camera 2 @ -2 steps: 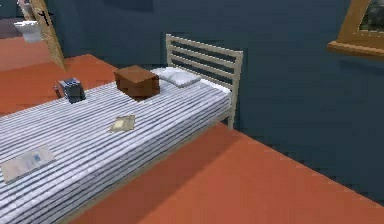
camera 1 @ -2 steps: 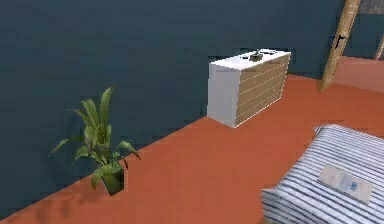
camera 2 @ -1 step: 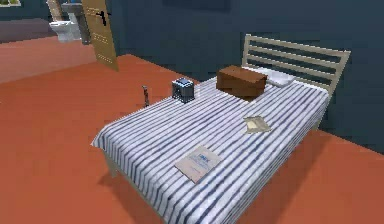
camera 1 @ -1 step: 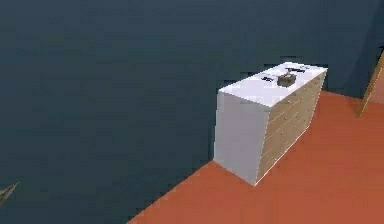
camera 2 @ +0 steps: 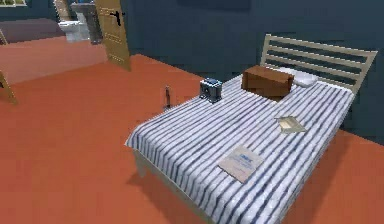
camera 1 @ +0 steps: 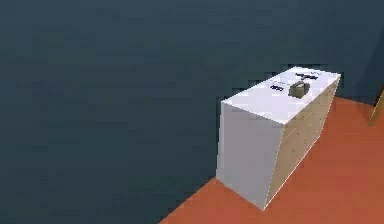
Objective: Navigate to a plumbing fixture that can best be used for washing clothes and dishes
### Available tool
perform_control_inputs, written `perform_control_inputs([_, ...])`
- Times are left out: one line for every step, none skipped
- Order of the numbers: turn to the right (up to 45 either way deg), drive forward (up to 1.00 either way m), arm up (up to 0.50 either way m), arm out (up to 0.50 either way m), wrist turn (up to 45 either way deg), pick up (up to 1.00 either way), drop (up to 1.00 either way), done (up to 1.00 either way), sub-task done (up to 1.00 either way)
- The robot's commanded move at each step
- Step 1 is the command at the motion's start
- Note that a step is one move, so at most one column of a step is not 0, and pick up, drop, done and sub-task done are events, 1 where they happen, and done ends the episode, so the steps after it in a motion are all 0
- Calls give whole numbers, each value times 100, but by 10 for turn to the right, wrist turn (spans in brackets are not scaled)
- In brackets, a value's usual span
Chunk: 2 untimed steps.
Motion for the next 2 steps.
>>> perform_control_inputs([420,0,0,0,0,0,0,0,0])
perform_control_inputs([0,100,0,0,0,0,0,0,0])
